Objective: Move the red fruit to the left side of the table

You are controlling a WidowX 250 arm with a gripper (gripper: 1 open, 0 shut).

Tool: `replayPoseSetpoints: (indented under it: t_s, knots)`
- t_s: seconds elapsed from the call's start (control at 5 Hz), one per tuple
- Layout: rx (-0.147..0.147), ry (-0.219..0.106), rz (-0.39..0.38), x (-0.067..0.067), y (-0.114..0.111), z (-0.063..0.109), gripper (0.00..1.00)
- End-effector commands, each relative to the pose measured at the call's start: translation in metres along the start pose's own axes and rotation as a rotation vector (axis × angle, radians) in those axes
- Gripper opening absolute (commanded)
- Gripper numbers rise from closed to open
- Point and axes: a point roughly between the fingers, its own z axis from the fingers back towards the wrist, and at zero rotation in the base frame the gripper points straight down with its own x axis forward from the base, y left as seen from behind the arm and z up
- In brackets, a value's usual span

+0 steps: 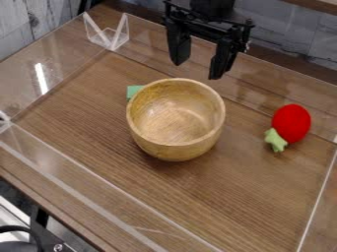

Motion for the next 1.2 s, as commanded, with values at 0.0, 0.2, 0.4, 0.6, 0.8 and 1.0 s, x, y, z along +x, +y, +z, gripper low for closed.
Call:
replayPoseSetpoints:
  t_s: [0.0,0.2,0.4,0.6,0.8,1.0]
  knots:
    - [-0.009,0.034,0.002,0.002,0.006,-0.019,1.00]
    - [-0.014,0.028,-0.049,0.019,-0.034,-0.018,1.00]
    - [-0.012,0.008,-0.121,0.038,-0.084,-0.014,1.00]
    - [-0.015,0.005,-0.173,0.055,-0.121,-0.019,1.00]
    - [-0.015,0.026,-0.175,0.068,-0.127,-0.034,1.00]
    - [-0.006,0.076,-0.185,0.070,-0.123,-0.048,1.00]
